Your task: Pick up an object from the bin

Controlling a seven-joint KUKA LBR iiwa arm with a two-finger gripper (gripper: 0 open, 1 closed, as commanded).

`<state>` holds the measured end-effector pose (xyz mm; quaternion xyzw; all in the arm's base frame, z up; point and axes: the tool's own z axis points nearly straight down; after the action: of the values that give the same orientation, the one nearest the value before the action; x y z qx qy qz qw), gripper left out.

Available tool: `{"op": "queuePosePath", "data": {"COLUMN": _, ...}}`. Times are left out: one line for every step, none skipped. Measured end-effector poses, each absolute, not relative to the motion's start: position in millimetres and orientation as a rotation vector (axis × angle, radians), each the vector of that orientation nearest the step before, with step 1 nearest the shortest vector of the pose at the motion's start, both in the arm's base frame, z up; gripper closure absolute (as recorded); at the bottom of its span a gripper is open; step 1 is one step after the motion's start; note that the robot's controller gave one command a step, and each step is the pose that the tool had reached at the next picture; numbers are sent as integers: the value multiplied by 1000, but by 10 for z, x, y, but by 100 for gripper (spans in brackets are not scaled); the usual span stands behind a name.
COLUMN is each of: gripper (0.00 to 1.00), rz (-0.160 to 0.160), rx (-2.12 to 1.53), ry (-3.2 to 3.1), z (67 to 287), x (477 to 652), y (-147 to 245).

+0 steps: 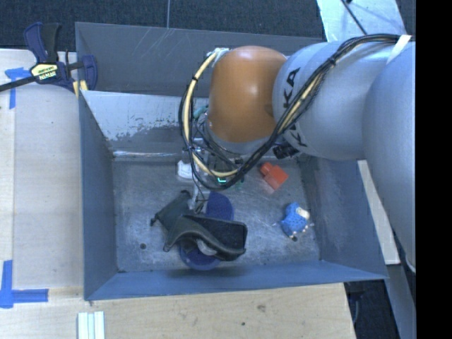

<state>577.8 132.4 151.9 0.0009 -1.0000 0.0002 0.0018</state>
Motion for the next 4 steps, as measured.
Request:
{"op": "queuePosePath", "data": {"gripper": 0, "rz": -9, "rx": -289, "ry": -3142, "z": 723, "x": 5768, "y": 1188}}
{"op": "queuePosePath", "data": {"gripper": 0, "rz": -14, "rx": -887, "ry": -3038, "z": 741, "x": 5429, "y": 1121}}
{"op": "queuePosePath", "data": {"gripper": 0, "rz": -5, "rx": -1166, "ry": -2928, "z": 709, "x": 5339, "y": 1261}}
{"op": "queuePosePath", "data": {"gripper": 0, "rz": -5, "rx": -1165, "ry": -2926, "z": 715, "x": 5356, "y": 1256}}
